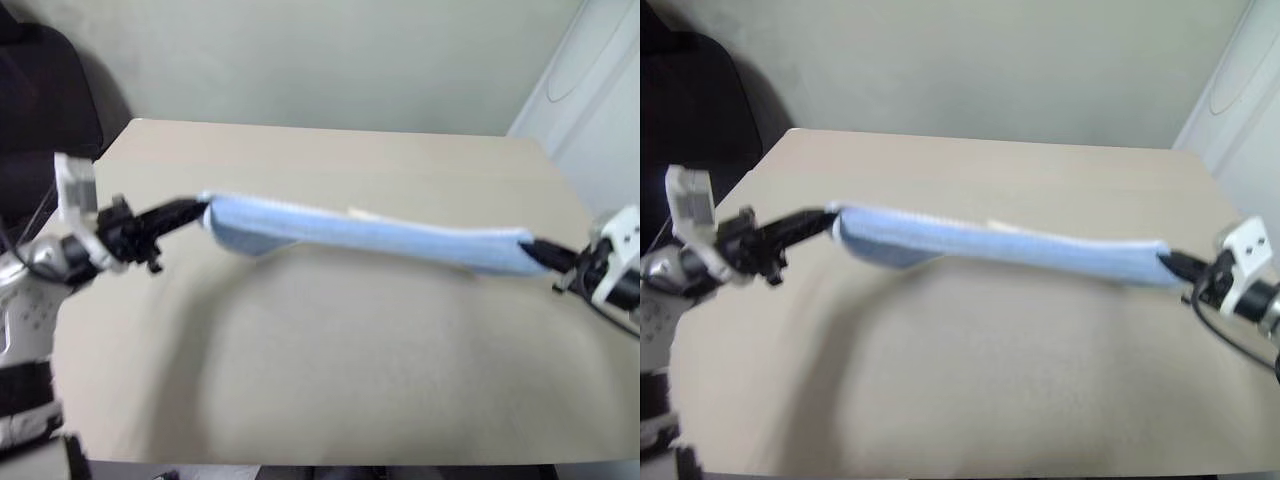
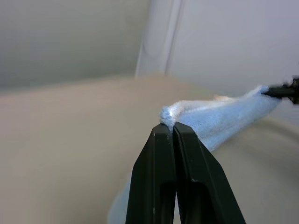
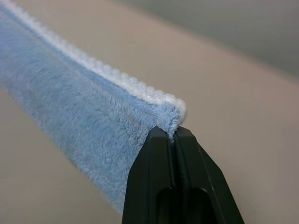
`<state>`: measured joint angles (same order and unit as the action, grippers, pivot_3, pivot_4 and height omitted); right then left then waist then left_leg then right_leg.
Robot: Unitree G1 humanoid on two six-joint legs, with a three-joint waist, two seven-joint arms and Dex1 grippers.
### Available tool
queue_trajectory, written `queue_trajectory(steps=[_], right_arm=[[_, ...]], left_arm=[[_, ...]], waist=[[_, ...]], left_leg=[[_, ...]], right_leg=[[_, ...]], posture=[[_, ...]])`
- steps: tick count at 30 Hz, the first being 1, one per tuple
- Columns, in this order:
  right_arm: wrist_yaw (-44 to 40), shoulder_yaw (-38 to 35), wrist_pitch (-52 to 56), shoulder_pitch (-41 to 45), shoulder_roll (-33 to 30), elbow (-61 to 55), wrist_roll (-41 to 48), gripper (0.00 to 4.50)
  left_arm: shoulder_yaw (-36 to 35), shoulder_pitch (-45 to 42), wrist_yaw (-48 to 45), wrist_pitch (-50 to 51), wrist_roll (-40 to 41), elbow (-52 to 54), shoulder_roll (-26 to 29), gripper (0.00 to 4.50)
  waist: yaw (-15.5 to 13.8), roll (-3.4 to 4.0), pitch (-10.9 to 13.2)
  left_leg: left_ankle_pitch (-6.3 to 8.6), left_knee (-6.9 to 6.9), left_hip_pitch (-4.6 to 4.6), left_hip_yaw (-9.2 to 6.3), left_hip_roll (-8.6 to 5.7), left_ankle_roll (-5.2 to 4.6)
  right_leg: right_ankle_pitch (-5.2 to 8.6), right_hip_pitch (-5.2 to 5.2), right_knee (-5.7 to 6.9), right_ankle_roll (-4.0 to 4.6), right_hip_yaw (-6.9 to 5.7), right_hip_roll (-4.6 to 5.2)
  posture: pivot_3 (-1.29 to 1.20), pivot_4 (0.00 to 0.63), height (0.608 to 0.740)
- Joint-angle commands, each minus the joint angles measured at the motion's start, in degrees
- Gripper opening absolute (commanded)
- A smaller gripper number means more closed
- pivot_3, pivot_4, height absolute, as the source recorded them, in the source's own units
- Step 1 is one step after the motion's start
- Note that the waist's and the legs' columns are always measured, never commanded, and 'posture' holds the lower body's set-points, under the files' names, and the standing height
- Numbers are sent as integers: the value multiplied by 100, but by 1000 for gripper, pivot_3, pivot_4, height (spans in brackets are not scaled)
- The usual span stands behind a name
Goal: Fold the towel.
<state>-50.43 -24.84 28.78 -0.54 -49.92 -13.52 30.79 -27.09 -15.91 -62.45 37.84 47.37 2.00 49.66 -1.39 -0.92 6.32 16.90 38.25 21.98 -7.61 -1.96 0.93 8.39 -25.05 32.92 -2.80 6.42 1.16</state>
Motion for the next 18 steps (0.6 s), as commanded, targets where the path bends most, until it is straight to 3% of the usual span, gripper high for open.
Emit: queue_trajectory(steps=[1,5,9,11,13,18], right_arm=[[-297,-489,230,-568,-19,-531,396,32],[-557,-568,366,-1022,-69,-619,602,32],[-828,-512,347,-1426,-193,-713,509,32],[-915,-423,290,-1596,-231,-748,393,32],[-936,-348,272,-1709,-229,-802,331,32],[-742,-305,301,-1658,-136,-900,283,32]], left_arm=[[-383,792,-175,140,124,645,152,0],[-390,1486,-306,92,-75,695,285,0],[-247,1974,-433,7,-321,696,451,0],[-161,2169,-513,-103,-478,684,470,0],[-118,2189,-496,-110,-526,620,422,0],[74,1951,-359,-176,-626,542,308,0]], waist=[[5,11,9],[31,11,7],[35,4,-6],[35,6,-11],[34,-5,-33],[34,-14,-46]], left_leg=[[2,4,4,0,-1,3],[2,1,42,1,2,4],[1,5,51,2,2,3],[1,5,54,3,1,3],[12,1,49,3,1,3],[29,-12,21,2,2,10]], right_leg=[[24,-6,6,-4,4,-1],[105,-43,6,2,7,-1],[104,-53,14,11,7,-1],[64,-59,20,75,7,0],[38,-60,25,117,4,-1],[38,-49,42,117,2,-2]], posture=[[0,150,740],[0,150,740],[0,150,740],[0,150,740],[0,150,740],[0,150,740]])
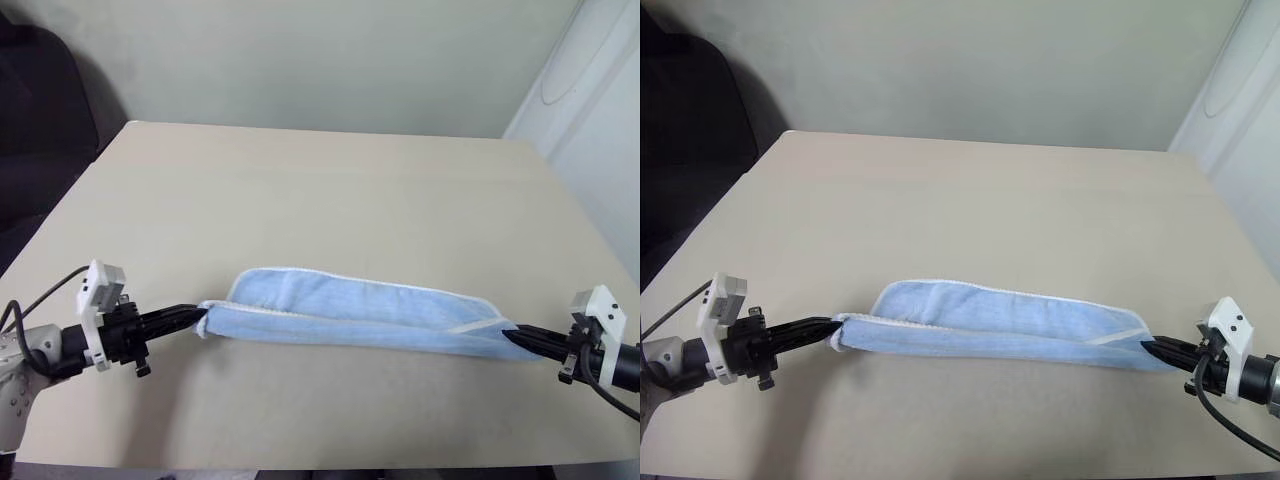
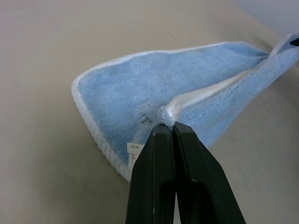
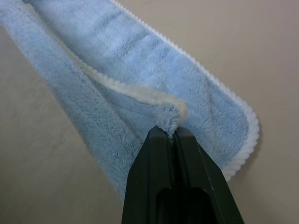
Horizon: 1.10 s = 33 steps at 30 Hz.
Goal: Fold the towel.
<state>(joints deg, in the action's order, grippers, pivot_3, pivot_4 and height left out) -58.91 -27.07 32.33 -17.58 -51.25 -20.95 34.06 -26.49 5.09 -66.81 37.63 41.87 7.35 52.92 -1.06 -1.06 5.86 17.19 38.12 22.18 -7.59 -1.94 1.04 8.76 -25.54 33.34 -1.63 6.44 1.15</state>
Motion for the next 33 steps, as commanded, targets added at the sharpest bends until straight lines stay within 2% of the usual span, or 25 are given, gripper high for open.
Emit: queue_trajectory(steps=[1,4,9,13,19,33], right_arm=[[204,-93,-77,134,24,-124,-75,32],[482,-167,-14,466,80,2,-40,32],[649,-228,-65,530,149,74,-127,32],[1088,111,-245,744,220,447,-615,32],[1498,403,-453,1213,505,890,-939,32],[1653,848,-501,970,555,1026,-1405,32]], left_arm=[[60,-298,159,-177,-101,-52,-66,0],[145,-1039,476,-137,-48,-401,-288,0],[248,-1644,578,-164,-60,-709,-473,0],[708,-2142,779,-458,-587,-1332,-629,0],[1305,-2682,813,-975,-1207,-2249,-869,0],[2006,-3041,877,-1691,-2173,-3213,-1059,0]], waist=[[0,-1,1],[-1,7,13],[3,10,10],[1,9,9],[2,7,11],[-12,6,11]], left_leg=[[-1,1,-1,0,0,0],[-7,8,0,1,-1,1],[-20,11,2,3,0,1],[-21,13,-11,6,-1,-1],[-27,12,-25,5,0,-20],[-34,13,-23,3,0,-10]], right_leg=[[3,0,0,-4,0,0],[33,1,0,-52,3,0],[16,-3,10,-27,3,0],[-5,3,23,3,2,2],[-38,15,23,-39,0,4],[-33,21,18,-63,-2,3]], posture=[[0,150,740],[0,150,740],[0,150,740],[0,150,740],[0,150,740],[0,150,740]])
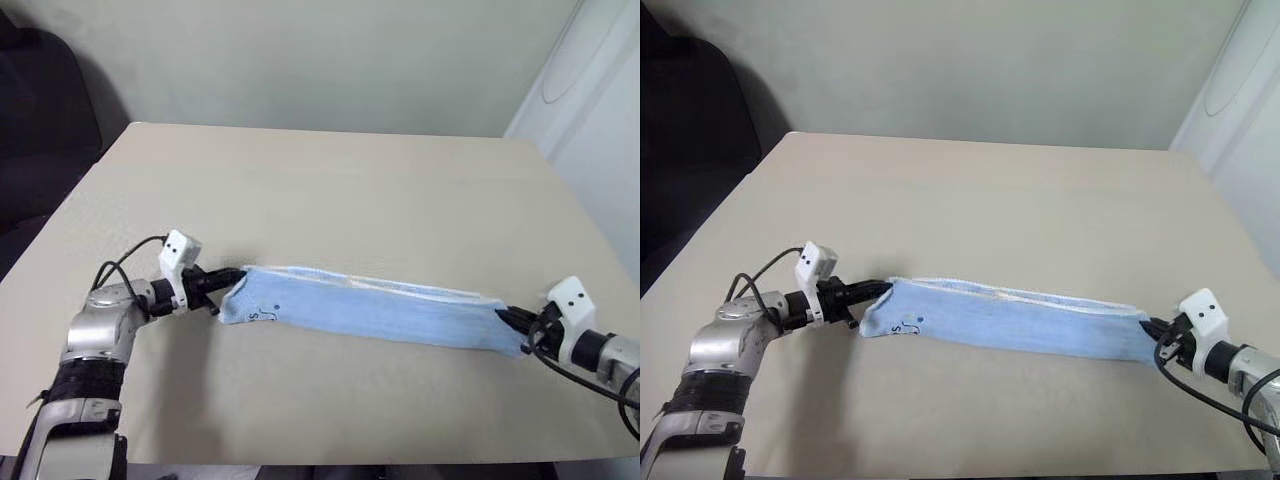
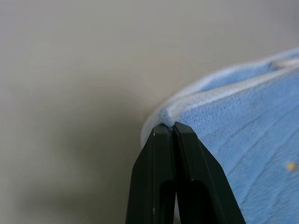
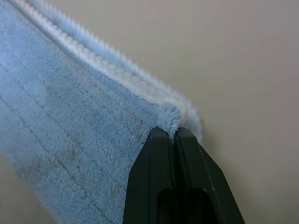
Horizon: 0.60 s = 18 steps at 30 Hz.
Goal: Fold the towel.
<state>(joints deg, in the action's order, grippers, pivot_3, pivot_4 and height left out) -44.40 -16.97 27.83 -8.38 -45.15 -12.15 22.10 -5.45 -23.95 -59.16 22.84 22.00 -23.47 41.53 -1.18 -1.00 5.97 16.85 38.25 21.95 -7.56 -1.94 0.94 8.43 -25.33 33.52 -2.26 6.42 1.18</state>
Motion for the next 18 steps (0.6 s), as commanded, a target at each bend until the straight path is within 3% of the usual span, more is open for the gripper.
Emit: queue_trajectory(steps=[1,7,14,18], right_arm=[[233,-128,-60,110,-49,209,-231,32],[279,-78,-143,272,-19,363,-279,32],[170,-369,-255,364,-121,285,-94,32],[212,-303,-297,529,-146,554,-201,32]], left_arm=[[-71,-175,127,-242,-225,-199,55,0],[-50,-241,120,-359,-311,-332,-16,0],[-596,-547,35,-148,336,-165,-75,0],[-433,-692,171,-298,117,-360,-108,0]], waist=[[-1,0,0],[-5,1,0],[-14,-1,2],[-12,-1,2]], left_leg=[[0,0,0,0,0,1],[-3,0,1,0,-1,5],[-3,0,2,-2,-1,5],[-5,1,1,1,-2,8]], right_leg=[[2,0,-1,-3,0,0],[12,1,-1,-31,1,1],[-17,2,-3,-30,-1,0],[-16,4,-9,-33,2,2]], posture=[[0,150,740],[0,150,740],[0,150,740],[0,150,740]])
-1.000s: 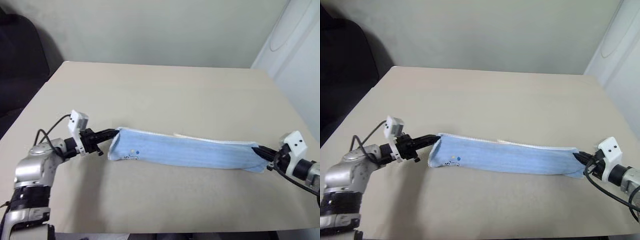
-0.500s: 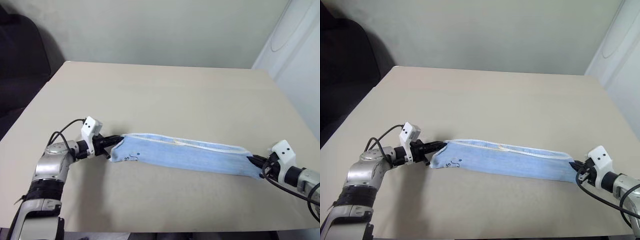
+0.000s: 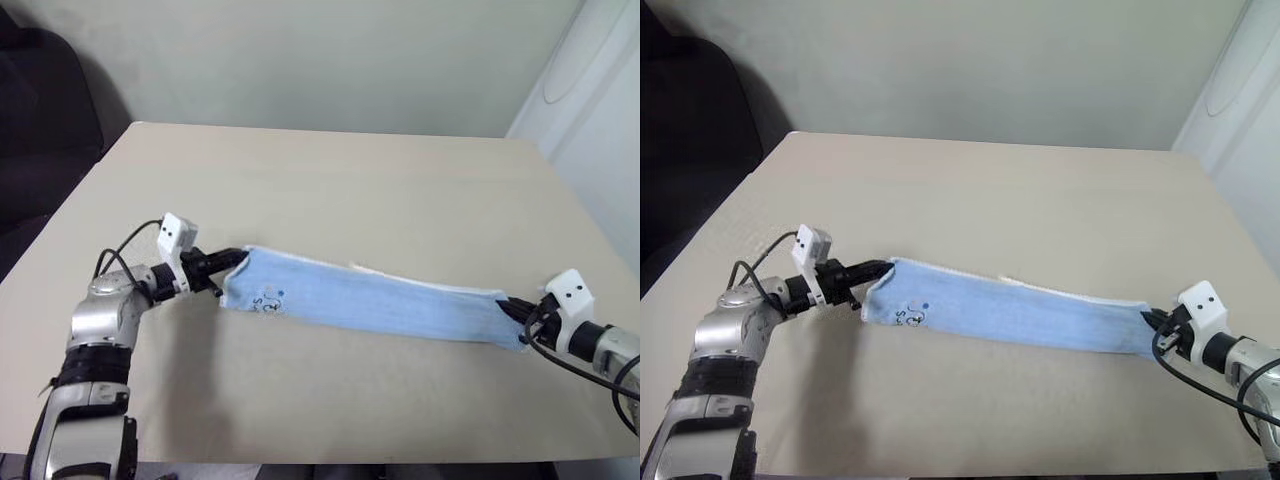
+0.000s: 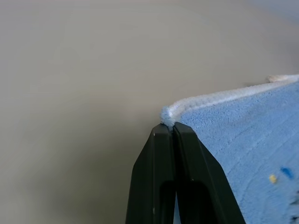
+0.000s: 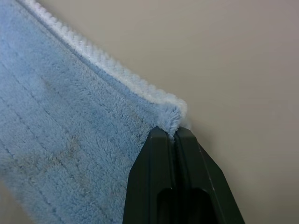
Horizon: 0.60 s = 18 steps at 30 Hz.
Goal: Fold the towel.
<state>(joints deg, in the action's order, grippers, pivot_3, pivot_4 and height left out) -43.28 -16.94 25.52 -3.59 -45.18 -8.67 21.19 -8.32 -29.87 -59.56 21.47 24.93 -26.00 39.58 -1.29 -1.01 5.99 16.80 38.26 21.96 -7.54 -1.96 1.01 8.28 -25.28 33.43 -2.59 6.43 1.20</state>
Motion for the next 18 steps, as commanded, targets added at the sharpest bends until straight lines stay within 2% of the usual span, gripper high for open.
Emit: queue_trajectory(steps=[1,4,9,10,11,15,18], right_arm=[[141,-214,-80,96,-128,308,-190,32],[227,31,-210,197,-44,579,-388,32],[355,227,-365,329,103,895,-560,32],[329,241,-338,320,110,897,-537,0],[308,250,-318,312,116,897,-523,0],[246,223,-182,301,140,907,-457,1028],[235,196,-168,292,156,900,-445,2124]], left_arm=[[8,-122,281,-299,-382,-260,68,0],[346,-180,381,-641,-824,-682,-10,0],[503,-350,471,-944,-1106,-1232,-134,0],[508,-375,449,-970,-1121,-1290,-144,494],[512,-394,423,-988,-1129,-1331,-150,699],[453,-406,258,-969,-1078,-1378,-160,2067],[365,-392,175,-882,-977,-1332,-155,3162]], waist=[[-1,0,0],[-1,3,-1],[-15,5,0],[-15,10,-1],[-14,11,-1],[-13,10,-2],[-8,10,-2]], left_leg=[[-1,0,-1,0,0,-2],[-14,0,-4,-1,1,-26],[-29,-1,-3,-5,1,-56],[-29,-1,-3,-5,0,-55],[-29,-1,-4,-4,0,-54],[-27,-1,-6,-5,0,-50],[-22,-1,-7,-5,1,-34]], right_leg=[[0,1,0,0,0,0],[-4,3,0,1,0,1],[-23,3,0,3,-4,1],[-25,4,0,0,-3,2],[-25,4,0,-1,-3,2],[-15,10,-2,-18,-4,1],[-13,9,-2,-22,-4,0]], posture=[[0,150,740],[0,150,740],[0,150,740],[0,150,740],[0,150,740],[0,150,740],[0,150,740]])
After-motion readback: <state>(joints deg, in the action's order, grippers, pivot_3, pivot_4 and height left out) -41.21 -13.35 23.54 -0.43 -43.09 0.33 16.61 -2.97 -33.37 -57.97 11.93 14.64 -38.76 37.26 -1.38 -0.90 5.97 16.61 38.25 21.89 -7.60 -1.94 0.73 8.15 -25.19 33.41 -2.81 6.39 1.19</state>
